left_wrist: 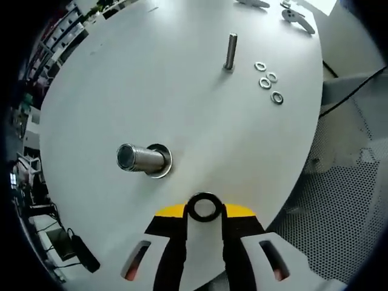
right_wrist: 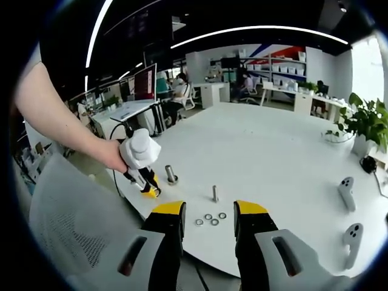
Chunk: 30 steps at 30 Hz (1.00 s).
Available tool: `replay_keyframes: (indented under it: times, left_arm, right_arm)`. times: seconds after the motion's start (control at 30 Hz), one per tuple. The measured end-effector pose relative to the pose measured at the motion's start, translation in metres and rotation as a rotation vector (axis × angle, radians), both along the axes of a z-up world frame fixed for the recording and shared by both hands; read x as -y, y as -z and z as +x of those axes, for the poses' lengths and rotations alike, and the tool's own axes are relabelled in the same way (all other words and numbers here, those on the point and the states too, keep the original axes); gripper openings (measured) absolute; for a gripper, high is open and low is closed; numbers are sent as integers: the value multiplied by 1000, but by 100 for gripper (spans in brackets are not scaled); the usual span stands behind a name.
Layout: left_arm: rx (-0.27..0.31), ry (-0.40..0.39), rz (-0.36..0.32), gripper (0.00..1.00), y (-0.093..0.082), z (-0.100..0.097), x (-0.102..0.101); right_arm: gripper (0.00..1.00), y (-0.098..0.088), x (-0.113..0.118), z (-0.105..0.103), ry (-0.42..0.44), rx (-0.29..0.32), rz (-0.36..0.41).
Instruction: Place the washer onto the threaded stud by aligning its center hole with the stud, sliding it down to the base, and recovering from edge contact or off-axis alignment until the washer reaches the visible bottom stop.
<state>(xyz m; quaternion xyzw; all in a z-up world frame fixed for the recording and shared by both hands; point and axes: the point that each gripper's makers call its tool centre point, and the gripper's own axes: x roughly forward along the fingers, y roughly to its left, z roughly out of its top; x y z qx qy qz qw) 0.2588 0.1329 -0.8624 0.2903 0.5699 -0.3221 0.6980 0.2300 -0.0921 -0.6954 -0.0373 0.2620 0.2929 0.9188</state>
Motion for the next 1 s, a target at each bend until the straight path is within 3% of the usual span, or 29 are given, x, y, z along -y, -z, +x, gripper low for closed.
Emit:
replay_keyframes:
  times: [0.33, 0.6, 0.8, 1.0]
  left_arm:
    - [79, 62, -28, 19, -36, 14, 0]
    - [154, 126, -30, 19, -70, 38, -2]
    - [166, 150, -21, 19, -76, 47, 1]
    - [164, 178, -9, 19, -69, 53, 9]
  right_arm:
    - [34, 0, 0, 0, -2, -4, 1]
    - [34, 1, 0, -1, -2, -5, -1]
    - [34, 1, -1, -1, -4, -7, -3]
    - [34, 2, 0, -1, 3, -8, -5]
